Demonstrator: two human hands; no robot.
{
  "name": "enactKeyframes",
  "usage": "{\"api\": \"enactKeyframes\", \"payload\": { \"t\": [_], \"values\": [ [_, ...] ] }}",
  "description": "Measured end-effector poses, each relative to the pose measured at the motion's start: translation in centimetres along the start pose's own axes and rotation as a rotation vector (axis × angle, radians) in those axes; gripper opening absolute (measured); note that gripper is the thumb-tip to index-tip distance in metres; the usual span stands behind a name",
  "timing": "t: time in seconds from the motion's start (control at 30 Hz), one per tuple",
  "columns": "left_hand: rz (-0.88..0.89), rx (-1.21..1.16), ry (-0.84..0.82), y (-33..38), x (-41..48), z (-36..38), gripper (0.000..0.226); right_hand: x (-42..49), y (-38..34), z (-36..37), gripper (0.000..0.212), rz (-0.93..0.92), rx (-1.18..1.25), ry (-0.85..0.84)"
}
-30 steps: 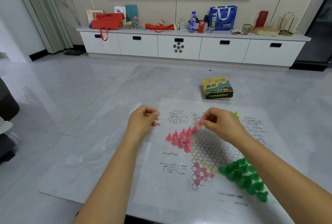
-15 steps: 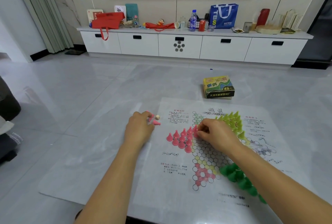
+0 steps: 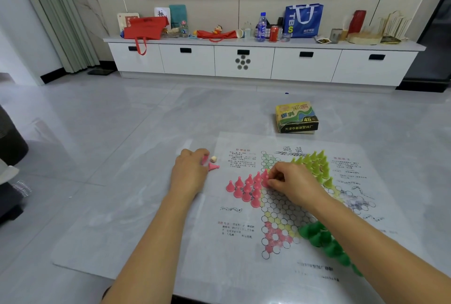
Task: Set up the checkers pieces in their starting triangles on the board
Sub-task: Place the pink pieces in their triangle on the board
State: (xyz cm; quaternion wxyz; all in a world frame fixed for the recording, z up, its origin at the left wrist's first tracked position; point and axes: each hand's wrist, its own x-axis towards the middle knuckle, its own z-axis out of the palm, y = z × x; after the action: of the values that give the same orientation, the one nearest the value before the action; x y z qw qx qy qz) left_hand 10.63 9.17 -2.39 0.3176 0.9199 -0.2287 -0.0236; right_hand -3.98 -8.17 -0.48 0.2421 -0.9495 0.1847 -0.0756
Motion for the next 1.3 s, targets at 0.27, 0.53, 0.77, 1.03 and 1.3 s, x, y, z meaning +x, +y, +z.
{"api": "enactKeyframes", "payload": {
  "t": [0.27, 0.53, 0.77, 1.03, 1.3],
  "values": [
    [0.05, 0.044, -0.029, 0.1, -0.3, 0.3, 0.028, -0.1, -0.1, 0.0, 0.013, 0.022, 0.034, -0.02],
    [0.039, 0.074, -0.064, 0.5, -0.6, 0.3, 0.025, -0.4, -0.1, -0.3, 0.009, 0.012, 0.079, -0.005],
    [0.007, -0.072, -0.021, 0.8, -0.4, 0.6, 0.025, -0.7, 0.2, -0.5, 0.013, 0.007, 0.102, 0.047],
    [0.054, -0.228, 0.003, 1.7, -0.5, 0.4, 0.005, -1.1, -0.2, -1.2, 0.007, 0.032, 0.241, 0.073],
    [0.252, -0.66, -0.248, 6.4, -3.8, -0.1, 0.012, -1.1, -2.8, -1.7, 0.003, 0.032, 0.679, 0.073]
  ]
}}
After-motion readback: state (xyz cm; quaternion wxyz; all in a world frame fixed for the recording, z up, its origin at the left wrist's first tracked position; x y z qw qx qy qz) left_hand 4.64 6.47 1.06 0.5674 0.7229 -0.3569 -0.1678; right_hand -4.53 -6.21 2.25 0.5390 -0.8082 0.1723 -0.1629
